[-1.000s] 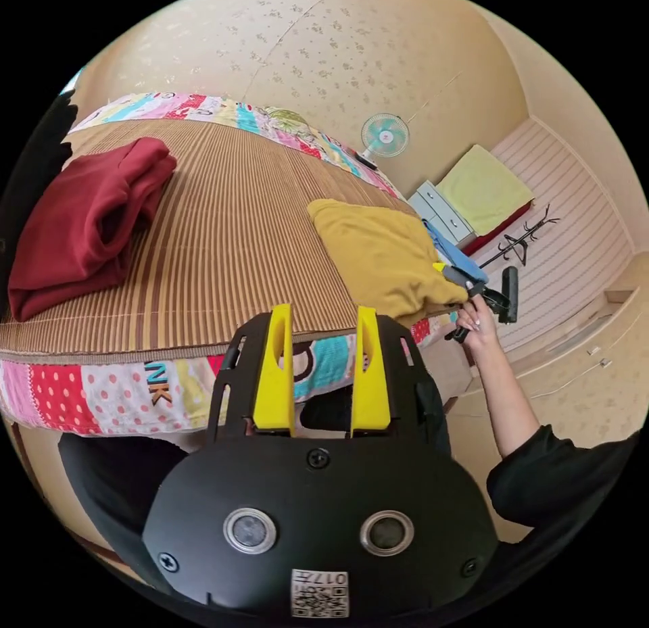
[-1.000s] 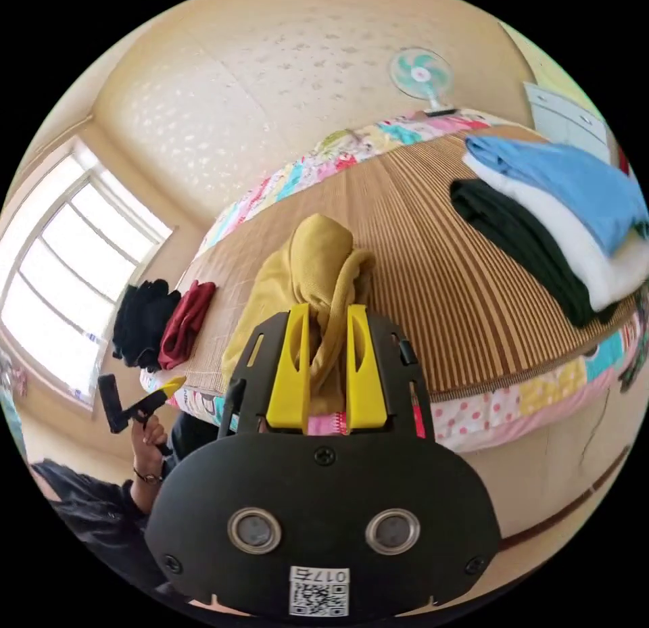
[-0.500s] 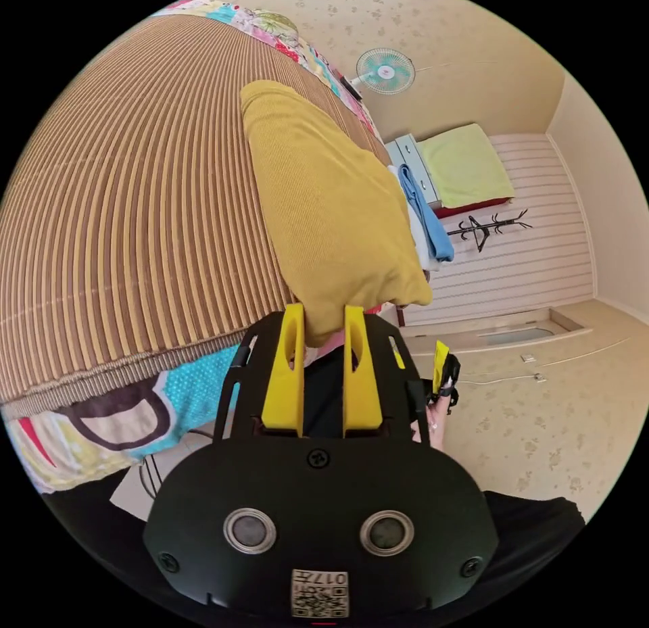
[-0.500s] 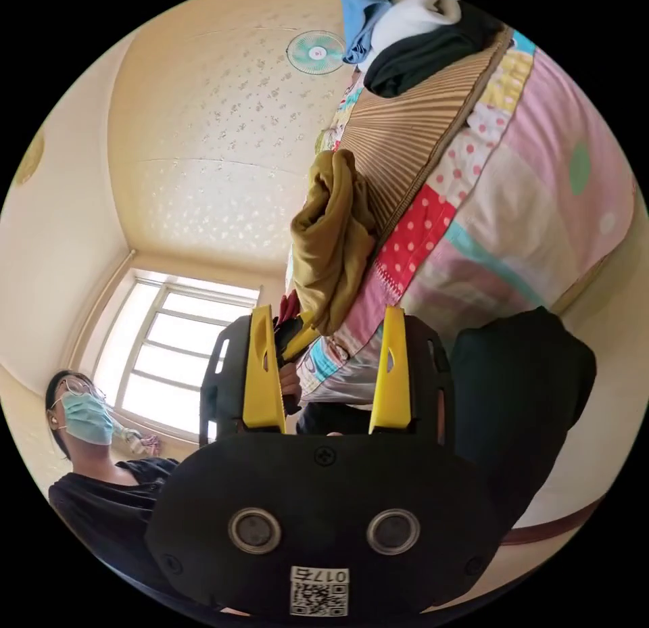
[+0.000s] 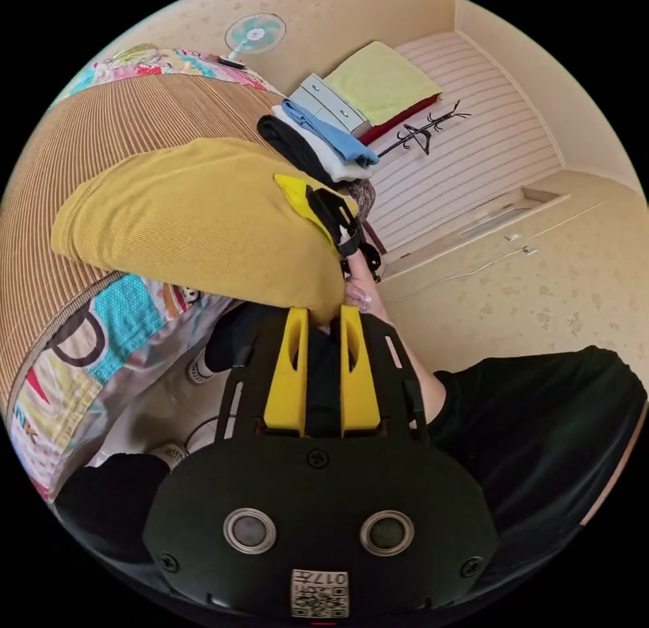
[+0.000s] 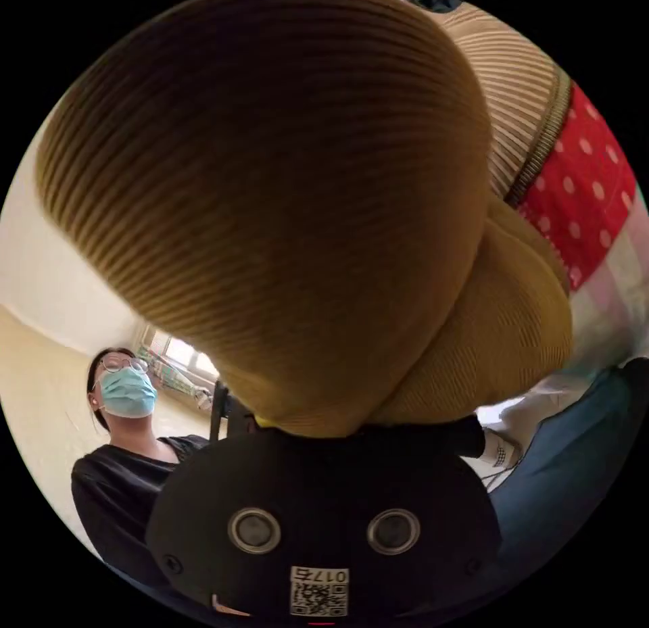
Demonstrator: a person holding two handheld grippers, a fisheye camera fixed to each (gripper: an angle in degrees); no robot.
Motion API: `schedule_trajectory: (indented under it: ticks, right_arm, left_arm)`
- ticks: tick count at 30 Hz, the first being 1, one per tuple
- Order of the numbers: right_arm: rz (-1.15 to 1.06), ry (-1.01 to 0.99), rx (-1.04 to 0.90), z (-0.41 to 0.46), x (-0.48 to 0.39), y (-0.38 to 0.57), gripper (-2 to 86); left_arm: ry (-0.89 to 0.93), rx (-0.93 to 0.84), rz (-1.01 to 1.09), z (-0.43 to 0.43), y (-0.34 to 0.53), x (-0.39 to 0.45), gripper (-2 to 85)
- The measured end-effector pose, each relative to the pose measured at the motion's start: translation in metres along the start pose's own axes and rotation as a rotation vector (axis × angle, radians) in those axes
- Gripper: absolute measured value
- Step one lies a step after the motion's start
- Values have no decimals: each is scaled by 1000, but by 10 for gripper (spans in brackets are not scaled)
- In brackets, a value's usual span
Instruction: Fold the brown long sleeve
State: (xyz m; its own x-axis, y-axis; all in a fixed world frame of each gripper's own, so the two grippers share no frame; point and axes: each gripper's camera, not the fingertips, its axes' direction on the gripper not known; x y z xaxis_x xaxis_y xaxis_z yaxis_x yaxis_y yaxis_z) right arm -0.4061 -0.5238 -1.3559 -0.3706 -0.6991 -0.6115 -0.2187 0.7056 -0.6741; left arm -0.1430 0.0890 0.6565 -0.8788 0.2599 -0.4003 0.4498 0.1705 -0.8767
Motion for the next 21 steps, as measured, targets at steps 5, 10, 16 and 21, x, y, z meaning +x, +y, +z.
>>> schedule_trajectory:
  ticks: [5, 10, 16, 21]
  right_arm:
    - [-384, -7, 41, -26, -92, -56, 176]
    - [-730, 104, 150, -91, -213, -156, 155]
    - [-633, 235, 267, -221, -230, -288, 125]
    - [-114, 502, 704, -351, -135, -242, 103]
  left_arm:
    - [-273, 14, 57, -39, 29, 24, 148]
    - [-370, 1, -36, -56, 73, 9, 146]
    - [-421, -15, -120, -71, 97, -7, 145]
    - [-459, 50, -229, -112, 104, -16, 144]
